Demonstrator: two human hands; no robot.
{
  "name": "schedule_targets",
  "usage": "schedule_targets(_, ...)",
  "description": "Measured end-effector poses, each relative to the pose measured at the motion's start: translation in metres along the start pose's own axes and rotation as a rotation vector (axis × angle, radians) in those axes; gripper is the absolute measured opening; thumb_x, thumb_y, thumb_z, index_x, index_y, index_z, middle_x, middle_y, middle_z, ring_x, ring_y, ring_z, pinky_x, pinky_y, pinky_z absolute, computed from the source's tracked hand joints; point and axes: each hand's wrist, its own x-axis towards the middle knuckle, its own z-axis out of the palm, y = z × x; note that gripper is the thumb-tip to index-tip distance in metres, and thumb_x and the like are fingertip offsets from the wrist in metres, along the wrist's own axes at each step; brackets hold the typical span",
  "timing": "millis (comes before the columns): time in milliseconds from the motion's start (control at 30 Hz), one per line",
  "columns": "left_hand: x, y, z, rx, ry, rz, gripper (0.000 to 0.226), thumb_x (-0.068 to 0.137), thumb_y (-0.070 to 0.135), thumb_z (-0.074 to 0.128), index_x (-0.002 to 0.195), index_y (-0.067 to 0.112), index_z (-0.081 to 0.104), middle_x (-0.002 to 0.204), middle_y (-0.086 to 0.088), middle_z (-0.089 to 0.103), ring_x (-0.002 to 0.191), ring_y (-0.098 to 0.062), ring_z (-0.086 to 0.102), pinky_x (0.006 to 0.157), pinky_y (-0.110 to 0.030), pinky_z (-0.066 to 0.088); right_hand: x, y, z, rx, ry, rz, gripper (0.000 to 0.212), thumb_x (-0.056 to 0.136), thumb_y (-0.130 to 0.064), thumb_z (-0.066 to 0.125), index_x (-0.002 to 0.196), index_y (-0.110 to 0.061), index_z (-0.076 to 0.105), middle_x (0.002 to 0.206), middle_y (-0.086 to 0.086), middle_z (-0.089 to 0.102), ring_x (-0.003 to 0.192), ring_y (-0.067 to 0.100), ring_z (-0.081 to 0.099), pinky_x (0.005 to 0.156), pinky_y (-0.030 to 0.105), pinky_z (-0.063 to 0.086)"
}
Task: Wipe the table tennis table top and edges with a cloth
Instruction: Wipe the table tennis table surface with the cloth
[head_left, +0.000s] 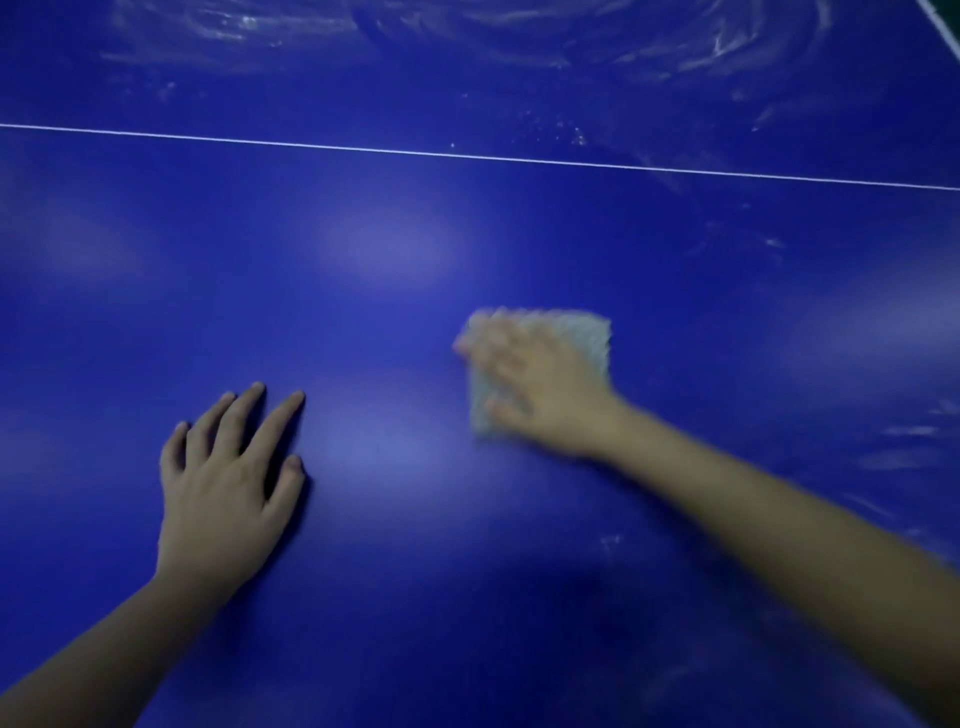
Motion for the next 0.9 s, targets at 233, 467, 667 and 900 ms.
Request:
schedule_targets(233,-0.001,0.001,0.001,-0.011,0.022,-0.003,0.062,0.084,0.044,0.023,0.139,0.024,0.042,0.147,-0.010,0.036,0.135,-0.030,0.025,0.110,-0.049,0.013,-0.038,0.164,-0.030,0.070,0.209,1.235,0.057,0.098,-0.036,0.025,0.149,-0.011,0.022,0.157,0.014,0.015,0.145,0.029,0.013,0.117,0.047,0.010)
schedule_targets(467,-0.002,0.002,0.001,-0.014,0.037,0.012,0.058,0.086,0.040,0.027,0.140,0.024,0.040,0.148,-0.009,0.034,0.136,-0.030,0.024,0.111,-0.048,0.011,-0.083,-0.054,0.012,0.015,0.061,0.454,0.063,0.089,-0.042,0.027,0.143,-0.011,0.038,0.152,0.014,0.032,0.141,0.031,0.027,0.114,0.044,0.011)
schedule_targets(667,-0.002,0.000,0.003,-0.025,0.059,0.020,0.058,0.086,0.038,0.029,0.140,0.023,0.040,0.147,-0.010,0.034,0.135,-0.031,0.024,0.111,-0.049,0.012,-0.159,-0.145,0.033,-0.048,-0.110,-0.149,0.059,0.089,-0.047,0.040,0.141,-0.020,0.042,0.149,0.008,0.038,0.138,0.026,0.034,0.115,0.044,0.019)
schedule_targets(900,-0.023,-0.001,0.006,-0.132,0.048,0.095,0.044,0.095,0.019,0.040,0.139,0.014,0.043,0.147,-0.017,0.034,0.139,-0.034,0.022,0.111,-0.052,0.012,-0.163,-0.048,0.018,0.072,0.096,0.866,0.065,0.097,-0.039,0.035,0.151,-0.011,0.012,0.159,0.009,0.010,0.147,0.023,0.008,0.119,0.040,0.006)
